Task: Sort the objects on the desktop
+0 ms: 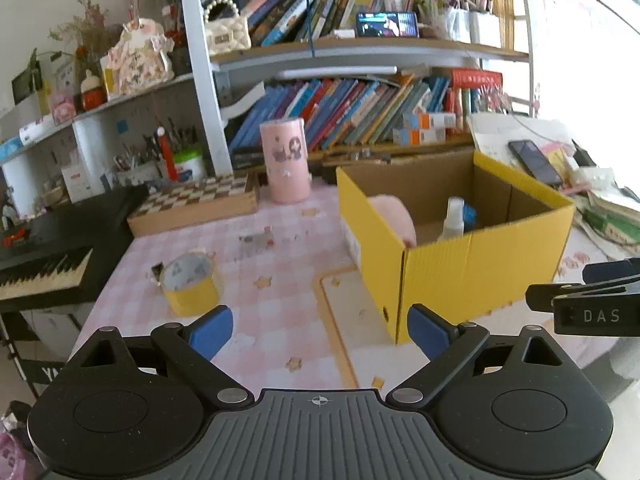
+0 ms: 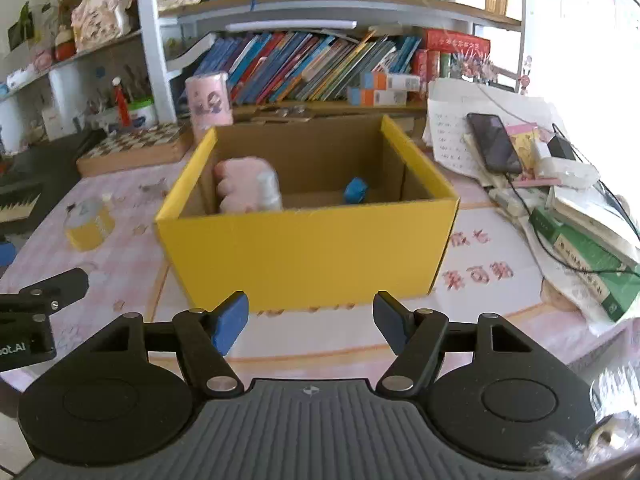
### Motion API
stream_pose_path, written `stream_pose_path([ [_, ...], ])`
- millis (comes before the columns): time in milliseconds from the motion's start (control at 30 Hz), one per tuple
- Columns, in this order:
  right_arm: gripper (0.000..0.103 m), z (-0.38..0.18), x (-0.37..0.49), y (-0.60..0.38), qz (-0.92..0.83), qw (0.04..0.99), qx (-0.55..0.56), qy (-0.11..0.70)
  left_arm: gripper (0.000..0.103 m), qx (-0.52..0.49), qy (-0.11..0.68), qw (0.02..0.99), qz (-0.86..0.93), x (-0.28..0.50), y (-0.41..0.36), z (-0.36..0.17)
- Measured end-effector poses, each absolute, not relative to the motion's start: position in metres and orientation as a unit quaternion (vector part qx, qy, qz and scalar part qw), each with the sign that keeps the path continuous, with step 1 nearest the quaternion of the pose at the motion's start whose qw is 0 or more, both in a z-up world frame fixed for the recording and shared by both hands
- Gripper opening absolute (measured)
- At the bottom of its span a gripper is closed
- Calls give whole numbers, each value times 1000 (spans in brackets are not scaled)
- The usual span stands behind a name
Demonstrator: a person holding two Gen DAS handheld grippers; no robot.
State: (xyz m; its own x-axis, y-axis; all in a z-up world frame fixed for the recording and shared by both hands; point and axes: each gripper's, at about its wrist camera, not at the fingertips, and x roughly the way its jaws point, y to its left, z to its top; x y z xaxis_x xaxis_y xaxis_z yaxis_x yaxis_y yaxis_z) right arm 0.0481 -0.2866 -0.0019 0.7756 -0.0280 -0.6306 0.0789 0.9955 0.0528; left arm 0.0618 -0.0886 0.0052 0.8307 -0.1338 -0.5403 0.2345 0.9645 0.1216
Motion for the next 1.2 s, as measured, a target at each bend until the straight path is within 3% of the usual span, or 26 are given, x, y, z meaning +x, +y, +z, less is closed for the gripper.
stream_pose_path([
  [433,73,-16,15,-235,-15,927,42,371,97,91,305,942,-105,37,-43,-4],
  [1200,75,-18,7,-143,44,931,4,363,97,73,297,949,-75,17,35,-5],
])
